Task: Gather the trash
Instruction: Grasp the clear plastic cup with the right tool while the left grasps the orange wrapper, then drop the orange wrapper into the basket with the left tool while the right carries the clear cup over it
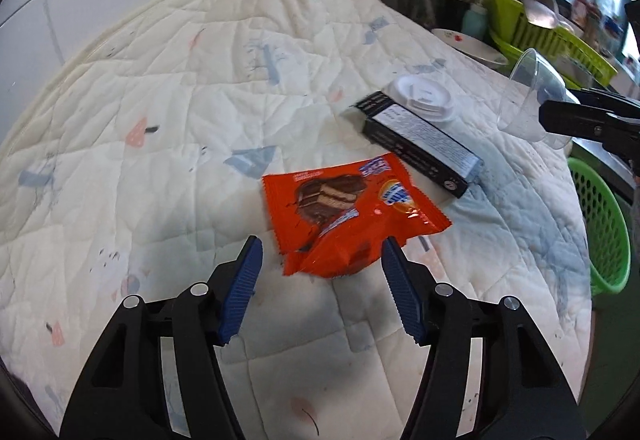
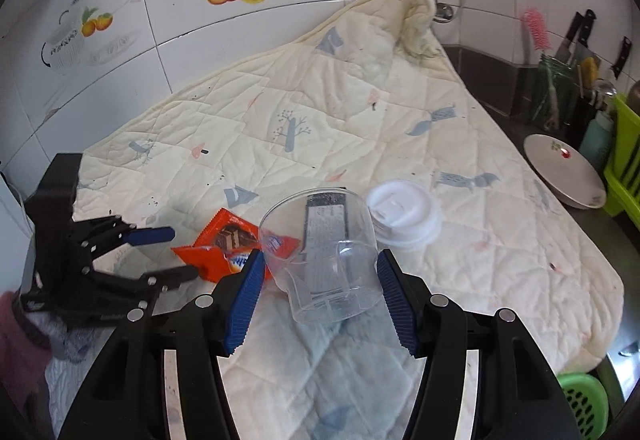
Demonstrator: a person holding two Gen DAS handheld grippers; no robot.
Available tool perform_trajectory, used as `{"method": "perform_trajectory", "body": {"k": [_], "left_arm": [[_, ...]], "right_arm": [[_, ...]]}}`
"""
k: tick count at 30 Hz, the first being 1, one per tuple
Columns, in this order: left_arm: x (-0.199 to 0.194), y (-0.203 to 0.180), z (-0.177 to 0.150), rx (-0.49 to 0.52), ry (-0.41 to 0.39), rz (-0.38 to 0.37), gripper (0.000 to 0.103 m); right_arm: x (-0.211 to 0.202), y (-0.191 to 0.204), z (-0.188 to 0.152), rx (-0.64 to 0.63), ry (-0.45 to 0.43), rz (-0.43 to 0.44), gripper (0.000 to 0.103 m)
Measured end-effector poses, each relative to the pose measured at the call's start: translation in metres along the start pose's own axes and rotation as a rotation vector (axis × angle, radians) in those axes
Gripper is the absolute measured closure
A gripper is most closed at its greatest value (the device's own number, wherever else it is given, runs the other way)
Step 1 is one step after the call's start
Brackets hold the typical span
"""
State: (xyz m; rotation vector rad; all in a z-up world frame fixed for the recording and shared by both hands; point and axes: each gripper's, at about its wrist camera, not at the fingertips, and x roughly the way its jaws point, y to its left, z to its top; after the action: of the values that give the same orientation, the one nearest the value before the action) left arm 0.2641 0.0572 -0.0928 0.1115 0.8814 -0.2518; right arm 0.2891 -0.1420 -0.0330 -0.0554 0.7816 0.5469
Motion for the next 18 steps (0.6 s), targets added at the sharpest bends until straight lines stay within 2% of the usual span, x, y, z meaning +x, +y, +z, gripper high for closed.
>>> {"method": "perform_trajectory", "body": {"k": [7, 9, 11, 12, 15, 18], "left_arm": [[0.018, -0.006, 0.004, 0.077, 0.035, -0.012, 0.043], [0.021, -0.007, 0.003, 0.078, 0.041, -0.024, 0.058], [0.020, -0.008, 0.001, 0.077, 0.037, -0.031, 0.064], [0.019, -0.009, 0.000, 0.080, 0.031, -0.036, 0.075], [0.014, -0.015, -0.004, 0.088, 0.024, -0.048, 0.095], [0.005, -0.022, -0.008, 0.083, 0.009, -0.051, 0.098]], "right_arm": [[-0.030, -0.015, -0.028, 0.057, -0.013, -0.031, 0.047], [-0.037, -0.019, -0.036, 0.068, -0.010, -0.043, 0.047], [-0.043, -0.023, -0.044, 0.082, -0.010, -0.053, 0.047], [-0.046, -0.025, -0.046, 0.093, -0.011, -0.056, 0.047], [-0.056, -0.031, -0.056, 0.124, -0.018, -0.071, 0.047], [-0.067, -0.034, -0.065, 0.146, -0.029, -0.084, 0.047]]}}
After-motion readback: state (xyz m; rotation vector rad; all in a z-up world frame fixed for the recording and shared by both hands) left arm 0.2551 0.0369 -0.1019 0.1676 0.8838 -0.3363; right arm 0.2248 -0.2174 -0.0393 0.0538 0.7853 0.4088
